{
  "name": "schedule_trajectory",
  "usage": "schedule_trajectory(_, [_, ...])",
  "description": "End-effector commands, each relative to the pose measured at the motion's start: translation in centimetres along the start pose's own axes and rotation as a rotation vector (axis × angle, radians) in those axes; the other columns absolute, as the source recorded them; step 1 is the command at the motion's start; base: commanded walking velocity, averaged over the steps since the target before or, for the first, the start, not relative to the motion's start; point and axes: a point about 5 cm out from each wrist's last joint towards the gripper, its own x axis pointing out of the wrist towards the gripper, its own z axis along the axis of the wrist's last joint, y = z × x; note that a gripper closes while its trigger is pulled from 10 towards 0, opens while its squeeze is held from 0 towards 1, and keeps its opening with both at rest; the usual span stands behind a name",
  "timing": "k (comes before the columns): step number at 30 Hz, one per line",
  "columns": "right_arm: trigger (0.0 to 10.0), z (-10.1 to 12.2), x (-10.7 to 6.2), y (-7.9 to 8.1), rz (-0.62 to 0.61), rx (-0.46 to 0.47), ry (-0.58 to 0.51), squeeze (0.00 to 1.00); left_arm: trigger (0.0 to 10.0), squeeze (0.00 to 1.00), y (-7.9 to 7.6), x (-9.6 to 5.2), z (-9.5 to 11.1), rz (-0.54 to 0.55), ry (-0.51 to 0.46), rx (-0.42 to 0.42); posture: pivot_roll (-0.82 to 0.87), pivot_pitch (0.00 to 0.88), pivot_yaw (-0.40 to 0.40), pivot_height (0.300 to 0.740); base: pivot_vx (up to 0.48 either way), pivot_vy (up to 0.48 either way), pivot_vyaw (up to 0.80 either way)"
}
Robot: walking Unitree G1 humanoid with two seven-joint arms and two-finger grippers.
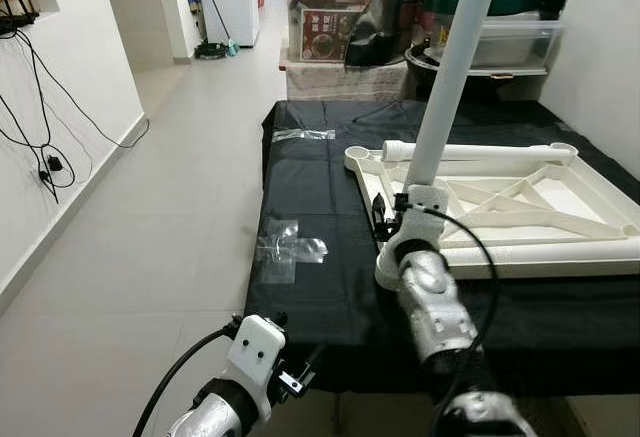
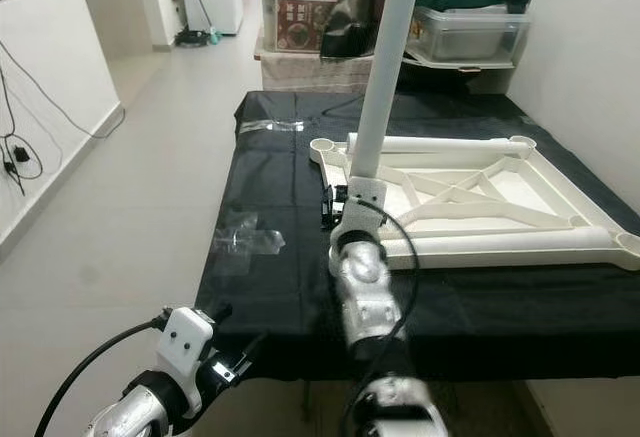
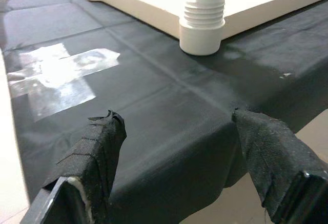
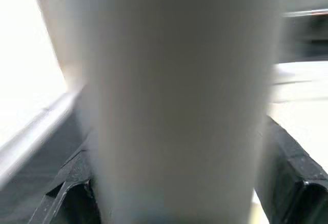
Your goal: Building children table
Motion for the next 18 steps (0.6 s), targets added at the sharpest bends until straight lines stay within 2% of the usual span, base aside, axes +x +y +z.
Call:
schedule_trajectory(1, [10.0,0.9,0.4,-0.4,0.151,0.041,-0.005,0.00,10.0,0.00,0.1,0.0,-0.6,0.008,0.024,0.003,0.09,0.000,-0.046,0.740,0.000,0.000,0.00])
schedule_trajectory(5, [10.0,0.8,-0.1,0.5,0.545,0.026,0.067,0.00,10.0,0.00,0.2,0.0,-0.6,0.002,0.025,0.003,0.09,0.000,-0.042,0.740,0.000,0.000,0.00])
schedule_trajectory(6, [10.0,0.8,-0.1,0.5,0.545,0.026,0.067,0.00,10.0,0.00,0.2,0.0,-0.6,0.002,0.025,0.003,0.09,0.000,-0.042,0.740,0.000,0.000,0.00])
schedule_trajectory(7, [10.0,0.6,-0.2,0.8,0.614,0.019,0.105,0.00,10.0,0.00,0.2,0.0,-0.6,0.002,0.024,0.004,0.09,0.000,-0.043,0.740,0.000,0.000,0.00])
schedule_trajectory(8, [10.0,0.0,-0.7,1.5,0.763,-0.021,0.172,0.00,10.0,0.00,0.2,0.1,-0.6,0.002,0.023,0.005,0.09,0.000,-0.044,0.740,0.000,0.000,0.00])
schedule_trajectory(9, [10.0,0.0,-0.7,1.5,0.763,-0.021,0.172,0.00,10.0,0.00,0.2,0.1,-0.6,0.002,0.023,0.005,0.09,0.000,-0.044,0.740,0.000,0.000,0.00])
schedule_trajectory(11, [10.0,-0.6,-1.3,2.2,0.938,-0.058,0.225,0.00,10.0,0.00,0.2,0.1,-0.6,0.003,0.022,0.007,0.10,0.000,-0.049,0.740,0.000,0.000,0.00])
schedule_trajectory(12, [10.0,-0.6,-1.3,2.2,0.938,-0.058,0.225,0.00,10.0,0.00,0.2,0.1,-0.6,0.003,0.022,0.007,0.10,0.000,-0.049,0.740,0.000,0.000,0.00])
schedule_trajectory(13, [10.0,-0.6,-1.6,2.8,1.052,-0.042,0.243,0.00,10.0,0.00,0.2,0.1,-0.6,0.008,0.022,0.008,0.10,0.000,-0.051,0.740,0.000,0.000,0.00])
schedule_trajectory(17, [10.0,-0.2,-1.4,3.3,1.118,0.007,0.239,0.00,10.0,0.00,0.2,0.1,-0.6,0.011,0.021,0.008,0.10,0.000,-0.055,0.740,0.000,0.000,0.00])
schedule_trajectory(18, [0.0,-0.1,-1.3,3.5,1.133,0.031,0.237,0.00,10.0,0.00,0.3,0.1,-0.6,0.011,0.022,0.008,0.10,0.000,-0.051,0.740,0.000,0.000,0.00])
